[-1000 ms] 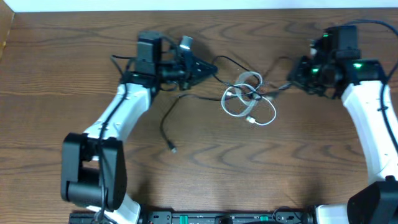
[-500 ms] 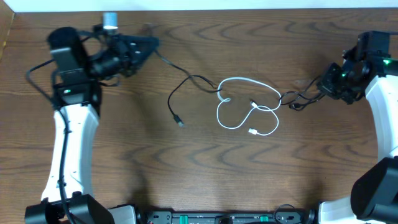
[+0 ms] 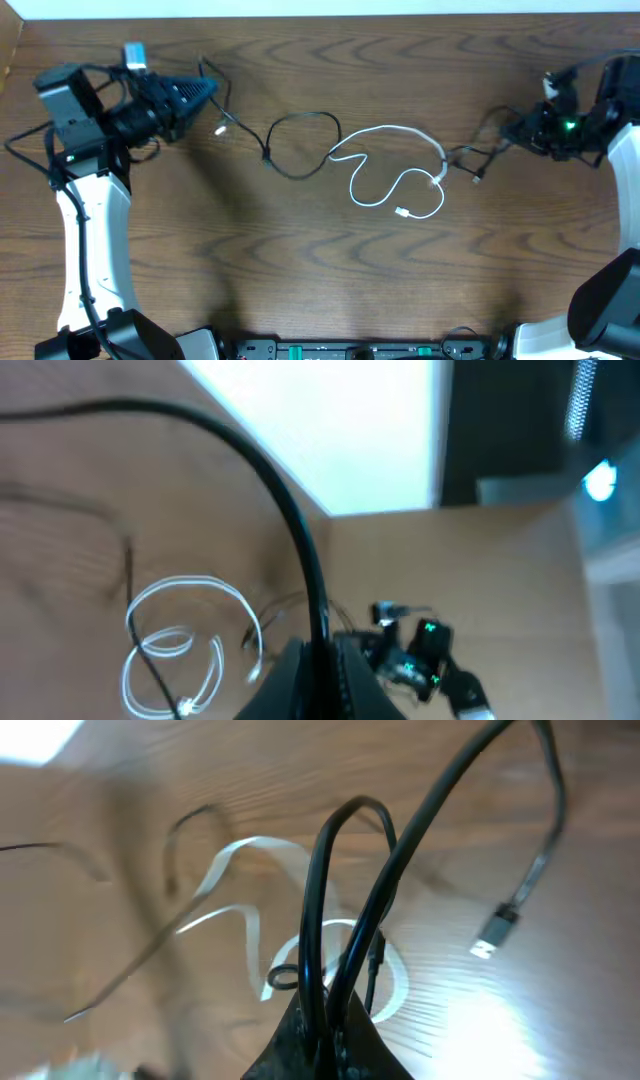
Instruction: Untangle cables
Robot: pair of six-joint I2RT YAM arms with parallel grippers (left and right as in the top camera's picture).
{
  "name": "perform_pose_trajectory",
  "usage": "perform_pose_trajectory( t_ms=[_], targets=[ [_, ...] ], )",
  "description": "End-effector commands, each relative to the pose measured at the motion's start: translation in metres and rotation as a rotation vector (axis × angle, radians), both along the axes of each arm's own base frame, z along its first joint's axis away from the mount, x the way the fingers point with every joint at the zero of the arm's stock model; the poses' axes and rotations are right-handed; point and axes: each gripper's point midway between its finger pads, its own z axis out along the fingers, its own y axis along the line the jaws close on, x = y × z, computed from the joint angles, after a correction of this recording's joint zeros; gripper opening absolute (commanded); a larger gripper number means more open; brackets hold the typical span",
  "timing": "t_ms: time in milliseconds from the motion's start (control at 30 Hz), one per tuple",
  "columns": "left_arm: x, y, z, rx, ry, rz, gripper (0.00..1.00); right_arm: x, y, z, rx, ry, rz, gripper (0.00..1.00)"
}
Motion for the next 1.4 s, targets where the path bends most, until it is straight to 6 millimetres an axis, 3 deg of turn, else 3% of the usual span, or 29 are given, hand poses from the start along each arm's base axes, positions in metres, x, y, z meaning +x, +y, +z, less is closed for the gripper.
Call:
perform_pose_trajectory(
  t_ms=[0, 133, 267, 400, 633, 900, 967, 1200, 1367],
  targets=[
    [-0.004, -0.003, -0.026, 0.185, -0.001, 0.015, 0.07, 0.000, 0.057, 0.038, 0.145, -0.170, 0.212, 0.01],
    [-0.023, -0.028, -0.057, 0.299, 0.078, -0.070, 0.08, 0.006, 0.082, 0.067, 0.113, -0.234, 0.251, 0.01],
    [-0.036, -0.056, -0.079, 0.425, 0.118, -0.151, 0.08, 0.022, 0.079, 0.090, 0.016, -0.244, 0.160, 0.01],
    [-0.043, -0.078, -0.090, 0.510, 0.132, -0.197, 0.21, 0.026, 0.080, 0.104, -0.035, -0.228, 0.094, 0.01],
    [-0.050, -0.105, -0.097, 0.589, 0.112, -0.255, 0.51, 0.005, 0.091, 0.088, -0.070, -0.117, 0.117, 0.01],
    [-0.055, -0.134, -0.098, 0.592, 0.065, -0.328, 0.74, -0.011, 0.113, 0.077, -0.122, -0.066, 0.176, 0.01],
    [-0.055, -0.151, -0.102, 0.577, 0.047, -0.377, 0.80, -0.013, 0.117, 0.077, -0.122, -0.066, 0.186, 0.01],
    [-0.035, -0.203, -0.119, 0.424, 0.064, -0.429, 0.82, -0.018, 0.119, 0.075, -0.123, -0.045, 0.196, 0.01],
    [-0.015, -0.242, -0.148, 0.354, 0.101, -0.422, 0.82, -0.022, 0.120, 0.074, -0.127, -0.035, 0.209, 0.01]
  ],
)
